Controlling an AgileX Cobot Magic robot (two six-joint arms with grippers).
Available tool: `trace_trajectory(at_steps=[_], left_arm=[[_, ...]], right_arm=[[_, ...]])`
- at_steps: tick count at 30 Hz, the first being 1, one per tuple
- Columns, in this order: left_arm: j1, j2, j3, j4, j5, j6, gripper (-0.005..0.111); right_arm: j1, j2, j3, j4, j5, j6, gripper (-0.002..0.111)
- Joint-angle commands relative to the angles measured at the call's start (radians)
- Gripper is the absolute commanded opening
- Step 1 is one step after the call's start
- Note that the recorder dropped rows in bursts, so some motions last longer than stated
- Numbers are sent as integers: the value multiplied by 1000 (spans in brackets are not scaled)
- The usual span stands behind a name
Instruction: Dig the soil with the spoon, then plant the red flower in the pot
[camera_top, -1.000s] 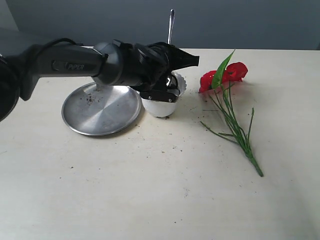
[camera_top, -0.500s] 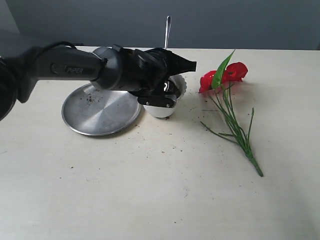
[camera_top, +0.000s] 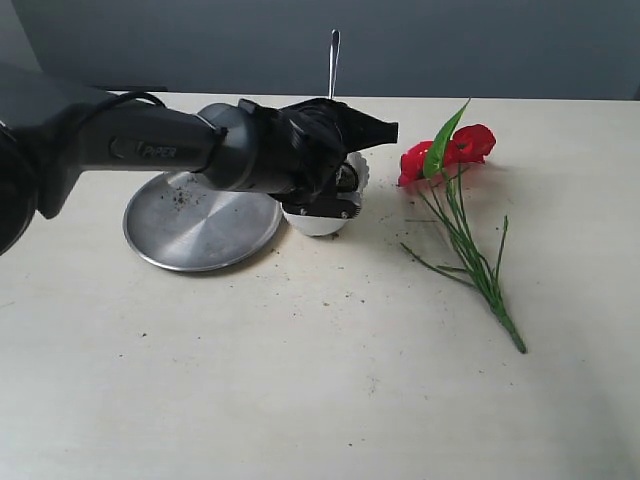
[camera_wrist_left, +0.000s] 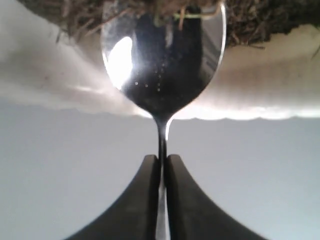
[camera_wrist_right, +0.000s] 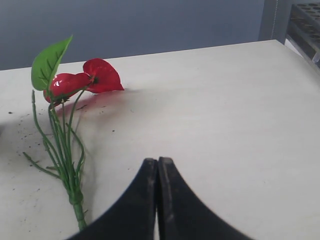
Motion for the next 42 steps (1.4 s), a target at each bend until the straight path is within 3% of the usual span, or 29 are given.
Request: trace_trajectory(at_steps=[1,7,18,28,42], left_arm=[[-11,-44,6,-10,12,-10,0],[-11,-59,6,-9,87,-10,0],[-7,-59,6,31,79,-37,0],[-5,-59,6,28,80,-249,0],[-5,-59,6,-220,278,-518,0]], right_arm=[[-4,-4,2,-1,-12,-3,0],[-4,-4,2,-1,-12,-3,0],[-4,-4,2,-1,-14,-3,0],[-4,-4,2,-1,-14,-3,0],[-4,-4,2,-1,-12,-3,0]])
